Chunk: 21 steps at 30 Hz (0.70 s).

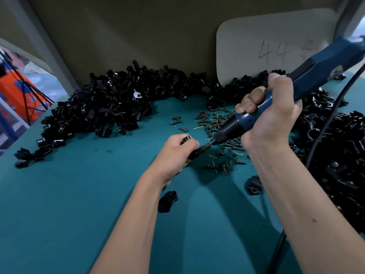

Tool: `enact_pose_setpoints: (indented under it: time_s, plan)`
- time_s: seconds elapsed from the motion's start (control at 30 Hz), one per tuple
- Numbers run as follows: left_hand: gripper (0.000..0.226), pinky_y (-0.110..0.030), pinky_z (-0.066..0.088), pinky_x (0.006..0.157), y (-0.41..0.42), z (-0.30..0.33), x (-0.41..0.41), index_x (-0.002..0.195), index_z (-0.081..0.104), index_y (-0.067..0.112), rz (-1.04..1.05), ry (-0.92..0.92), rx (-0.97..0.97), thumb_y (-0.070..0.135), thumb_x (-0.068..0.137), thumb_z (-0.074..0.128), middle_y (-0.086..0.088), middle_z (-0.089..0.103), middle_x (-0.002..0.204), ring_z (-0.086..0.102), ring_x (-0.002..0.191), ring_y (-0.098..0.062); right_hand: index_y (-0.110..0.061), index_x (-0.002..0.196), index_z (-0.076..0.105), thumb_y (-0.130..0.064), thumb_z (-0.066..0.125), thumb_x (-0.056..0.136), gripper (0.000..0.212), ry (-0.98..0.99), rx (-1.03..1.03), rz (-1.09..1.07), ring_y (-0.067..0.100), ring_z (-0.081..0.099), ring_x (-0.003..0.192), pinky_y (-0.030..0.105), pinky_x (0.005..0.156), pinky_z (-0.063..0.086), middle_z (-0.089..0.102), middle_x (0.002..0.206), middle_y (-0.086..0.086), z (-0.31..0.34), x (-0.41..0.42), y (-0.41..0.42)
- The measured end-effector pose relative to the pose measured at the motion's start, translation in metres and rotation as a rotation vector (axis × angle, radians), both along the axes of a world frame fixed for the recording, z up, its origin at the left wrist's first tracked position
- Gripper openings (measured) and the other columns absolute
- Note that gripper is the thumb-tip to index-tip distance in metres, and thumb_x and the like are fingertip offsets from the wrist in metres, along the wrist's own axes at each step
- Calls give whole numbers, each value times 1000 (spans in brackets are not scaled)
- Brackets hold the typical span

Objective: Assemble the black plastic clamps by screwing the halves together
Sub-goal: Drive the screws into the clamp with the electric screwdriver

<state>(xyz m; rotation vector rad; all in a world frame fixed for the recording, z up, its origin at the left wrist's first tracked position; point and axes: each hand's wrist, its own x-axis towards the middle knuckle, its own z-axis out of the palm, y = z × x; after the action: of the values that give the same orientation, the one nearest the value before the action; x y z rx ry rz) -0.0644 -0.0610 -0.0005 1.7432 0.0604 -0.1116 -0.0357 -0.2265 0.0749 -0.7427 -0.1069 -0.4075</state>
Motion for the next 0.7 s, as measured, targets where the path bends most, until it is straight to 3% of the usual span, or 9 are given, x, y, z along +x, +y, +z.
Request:
enact_pose_setpoints:
  time_s: [0.7]
  plan:
    - [28,-19,20,39,-1,1,-4,68,36,25,43,-34,16,24,88,56,6,28,60,23,46,-10,-13,83,43,-13,58,92,17,-5,23,-47,16,38,43,28,48,36,42,55,1,-2,-6,4]
